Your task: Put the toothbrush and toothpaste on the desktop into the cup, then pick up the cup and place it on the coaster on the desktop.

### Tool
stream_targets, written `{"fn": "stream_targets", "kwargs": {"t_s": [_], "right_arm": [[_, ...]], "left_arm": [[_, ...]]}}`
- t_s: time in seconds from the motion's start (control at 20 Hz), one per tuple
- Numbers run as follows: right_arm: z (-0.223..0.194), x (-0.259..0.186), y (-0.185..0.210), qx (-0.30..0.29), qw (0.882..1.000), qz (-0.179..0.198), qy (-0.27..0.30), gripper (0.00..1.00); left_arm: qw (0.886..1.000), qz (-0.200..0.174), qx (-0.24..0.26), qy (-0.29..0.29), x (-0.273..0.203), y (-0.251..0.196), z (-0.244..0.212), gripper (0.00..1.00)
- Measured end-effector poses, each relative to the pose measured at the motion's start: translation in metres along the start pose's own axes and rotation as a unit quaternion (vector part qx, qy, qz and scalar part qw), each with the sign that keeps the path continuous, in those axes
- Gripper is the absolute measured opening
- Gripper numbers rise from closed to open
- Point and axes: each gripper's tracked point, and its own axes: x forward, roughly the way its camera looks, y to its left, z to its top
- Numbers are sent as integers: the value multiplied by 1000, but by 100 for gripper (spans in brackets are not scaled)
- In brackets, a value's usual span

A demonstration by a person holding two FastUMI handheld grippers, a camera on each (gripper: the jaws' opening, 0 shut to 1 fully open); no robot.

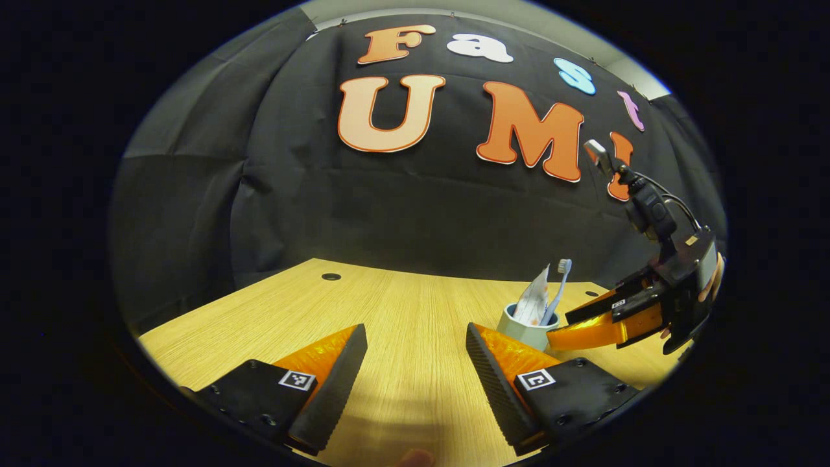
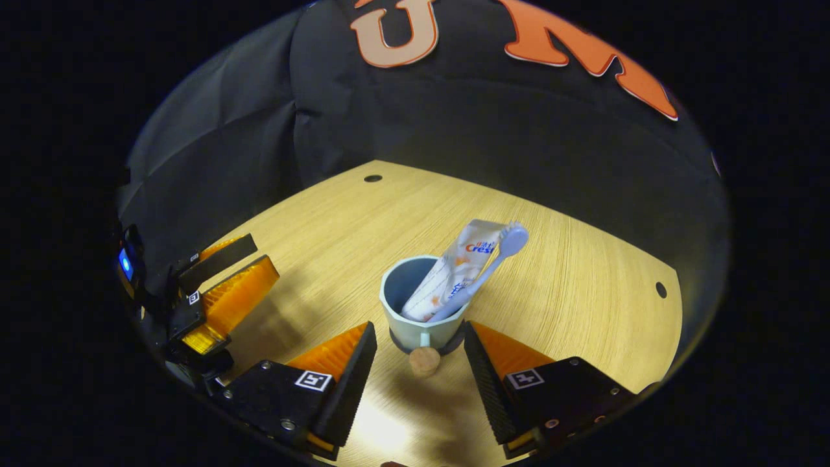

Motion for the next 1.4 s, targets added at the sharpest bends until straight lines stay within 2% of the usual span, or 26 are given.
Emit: {"fn": "stream_targets", "kwargs": {"t_s": [0.1,0.25,0.45,0.65,0.85,0.95,1.4], "right_arm": [[1,-11,0,2,1000,6,-27,84],[4,-29,-12,3,998,-9,-66,86],[18,-59,-23,18,989,-23,-145,86],[26,-84,-47,4,974,-75,-215,85],[17,-109,-65,-11,964,-122,-237,85],[10,-122,-74,-8,956,-148,-251,85],[-7,-158,-94,-8,934,-195,-298,88]], "left_arm": [[1000,-2,4,-1,1,-6,4,97],[1000,-3,11,-2,2,-13,11,96],[1000,-11,18,-11,3,-29,24,97],[999,-22,30,-26,0,-48,42,97],[998,-34,32,-44,2,-64,56,97],[997,-28,41,-56,4,-65,62,97],[994,-42,50,-89,2,-95,82,97]]}}
